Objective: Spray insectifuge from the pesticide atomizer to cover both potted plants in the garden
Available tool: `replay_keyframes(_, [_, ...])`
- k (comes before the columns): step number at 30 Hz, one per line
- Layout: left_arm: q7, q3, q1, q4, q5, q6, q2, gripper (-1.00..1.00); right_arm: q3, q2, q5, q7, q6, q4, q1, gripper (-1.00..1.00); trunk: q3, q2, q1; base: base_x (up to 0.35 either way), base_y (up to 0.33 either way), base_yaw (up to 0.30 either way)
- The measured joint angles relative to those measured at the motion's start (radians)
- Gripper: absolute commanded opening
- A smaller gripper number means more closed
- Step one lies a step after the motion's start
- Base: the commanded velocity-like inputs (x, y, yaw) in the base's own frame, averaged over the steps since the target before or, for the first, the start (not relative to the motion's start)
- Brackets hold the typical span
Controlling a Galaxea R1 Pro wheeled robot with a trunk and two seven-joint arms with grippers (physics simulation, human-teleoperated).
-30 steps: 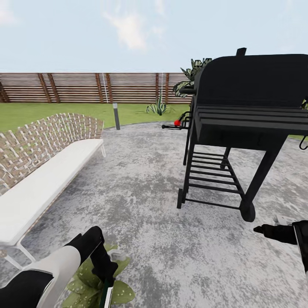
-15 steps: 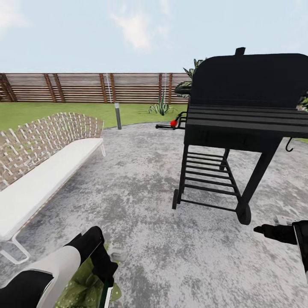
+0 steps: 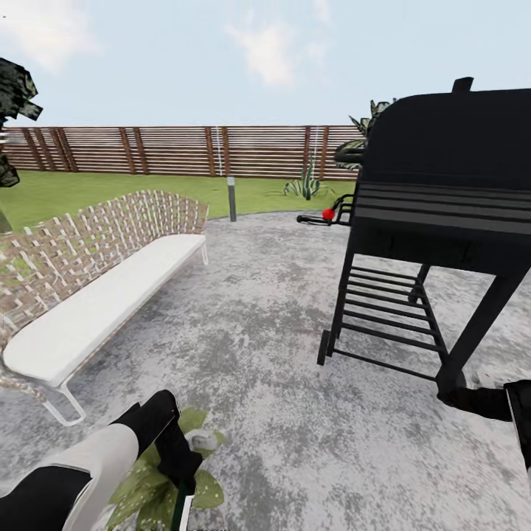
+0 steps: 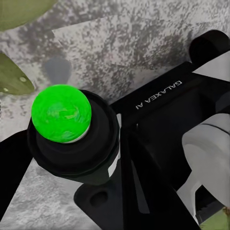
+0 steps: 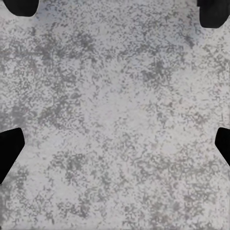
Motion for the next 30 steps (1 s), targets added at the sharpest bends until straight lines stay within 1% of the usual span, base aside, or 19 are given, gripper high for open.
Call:
replay_keyframes(4, [0.0, 0.001, 0.0, 0.0, 0.0, 0.0, 0.003, -1.0, 0.0, 0.0, 0.0, -0.001, 0.0, 0.0, 0.0, 1.0, 0.0, 0.0, 0.0, 0.0, 0.0, 0.255])
replay_keyframes(8, [0.0, -0.001, 0.001, 0.0, 0.001, 0.0, -0.001, -1.0, 0.0, 0.0, 0.0, -0.002, 0.0, 0.001, 0.0, 1.0, 0.0, 0.0, 0.0, 0.0, 0.0, 0.255])
replay_keyframes(16, [0.0, -0.001, 0.0, -0.001, 0.001, 0.0, -0.002, -1.0, -0.001, 0.0, 0.0, -0.002, 0.0, 0.001, 0.0, 1.0, 0.001, 0.0, 0.0, 0.0, 0.0, 0.255])
replay_keyframes(30, [0.0, -0.001, 0.0, -0.001, 0.001, 0.0, -0.003, -1.0, -0.002, 0.0, -0.001, -0.002, 0.0, 0.002, 0.0, 1.0, 0.013, 0.0, 0.0, 0.0, 0.0, 0.228])
